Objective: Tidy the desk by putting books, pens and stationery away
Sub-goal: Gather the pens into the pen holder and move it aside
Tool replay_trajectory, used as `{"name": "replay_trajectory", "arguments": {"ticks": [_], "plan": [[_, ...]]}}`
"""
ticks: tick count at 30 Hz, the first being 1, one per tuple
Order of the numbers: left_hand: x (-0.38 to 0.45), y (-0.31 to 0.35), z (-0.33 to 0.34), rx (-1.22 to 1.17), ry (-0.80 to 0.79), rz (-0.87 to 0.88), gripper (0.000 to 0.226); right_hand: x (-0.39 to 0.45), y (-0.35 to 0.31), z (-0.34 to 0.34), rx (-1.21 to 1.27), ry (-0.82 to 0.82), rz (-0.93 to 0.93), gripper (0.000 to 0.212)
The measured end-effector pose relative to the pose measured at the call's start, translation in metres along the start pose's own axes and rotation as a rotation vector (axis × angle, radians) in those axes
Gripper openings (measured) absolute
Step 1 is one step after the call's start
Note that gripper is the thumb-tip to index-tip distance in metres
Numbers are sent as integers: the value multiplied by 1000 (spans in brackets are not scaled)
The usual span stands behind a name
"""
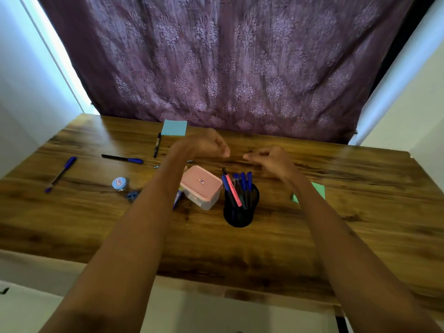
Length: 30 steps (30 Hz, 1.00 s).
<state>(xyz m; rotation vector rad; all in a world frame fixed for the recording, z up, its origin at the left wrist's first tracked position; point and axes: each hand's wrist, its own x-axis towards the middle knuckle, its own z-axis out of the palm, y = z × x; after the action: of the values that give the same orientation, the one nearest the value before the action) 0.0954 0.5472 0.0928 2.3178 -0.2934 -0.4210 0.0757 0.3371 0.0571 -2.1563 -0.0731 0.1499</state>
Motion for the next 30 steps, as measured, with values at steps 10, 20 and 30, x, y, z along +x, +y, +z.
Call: {"name": "replay_trajectory", "arguments": {"ticks": [10, 20, 30], "plan": [[16, -95, -15, 144, 339, -343, 24, 78, 20, 49, -80, -293, 38, 13], [71, -137, -1, 484, 247, -555, 52, 160, 19, 113, -36, -520, -104, 43], [87, -167, -16, 151, 313, -485, 43, 230, -26, 167, -58, -416, -262, 33]]}}
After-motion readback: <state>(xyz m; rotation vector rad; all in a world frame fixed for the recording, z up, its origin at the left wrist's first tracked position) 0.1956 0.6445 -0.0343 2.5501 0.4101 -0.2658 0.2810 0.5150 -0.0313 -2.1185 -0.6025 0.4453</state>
